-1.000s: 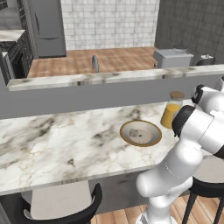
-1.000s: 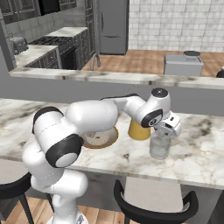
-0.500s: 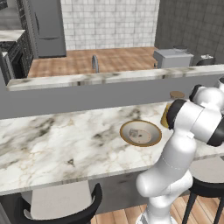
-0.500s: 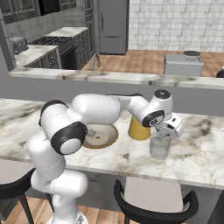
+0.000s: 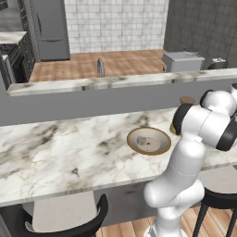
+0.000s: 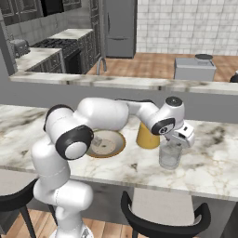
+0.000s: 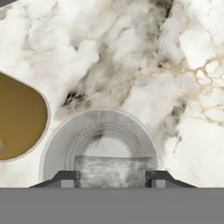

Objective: There are two ice cubes in the ice bowl. Place both ice cubes in the glass cup.

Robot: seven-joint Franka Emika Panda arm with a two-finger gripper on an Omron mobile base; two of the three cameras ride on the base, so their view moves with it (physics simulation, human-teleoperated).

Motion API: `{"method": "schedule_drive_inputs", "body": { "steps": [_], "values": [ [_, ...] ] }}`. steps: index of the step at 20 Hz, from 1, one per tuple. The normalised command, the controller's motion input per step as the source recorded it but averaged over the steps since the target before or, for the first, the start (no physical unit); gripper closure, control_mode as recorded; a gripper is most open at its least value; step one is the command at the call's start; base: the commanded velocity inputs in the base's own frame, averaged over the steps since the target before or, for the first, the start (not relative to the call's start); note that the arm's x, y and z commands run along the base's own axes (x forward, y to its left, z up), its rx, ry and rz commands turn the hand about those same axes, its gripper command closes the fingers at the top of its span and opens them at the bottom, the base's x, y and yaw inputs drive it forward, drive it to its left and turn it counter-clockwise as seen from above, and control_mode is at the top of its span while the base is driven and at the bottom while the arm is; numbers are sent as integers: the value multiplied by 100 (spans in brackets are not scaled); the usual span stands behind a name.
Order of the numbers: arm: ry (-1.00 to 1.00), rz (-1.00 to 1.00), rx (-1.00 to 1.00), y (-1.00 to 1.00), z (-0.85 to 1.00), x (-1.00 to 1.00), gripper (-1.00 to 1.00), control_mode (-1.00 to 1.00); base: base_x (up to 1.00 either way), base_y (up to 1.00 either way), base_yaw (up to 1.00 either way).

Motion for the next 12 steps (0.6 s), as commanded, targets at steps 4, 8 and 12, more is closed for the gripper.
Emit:
{"method": "schedule_drive_inputs", "body": {
  "steps": [4, 8, 12],
  "values": [
    [0, 0, 0, 0, -11, 13, 100, -100, 0, 0, 0],
    [1, 0, 0, 0, -14, 20, 100, -100, 0, 0, 0],
    [0, 0, 0, 0, -9, 18, 100, -100, 0, 0, 0]
  ]
}}
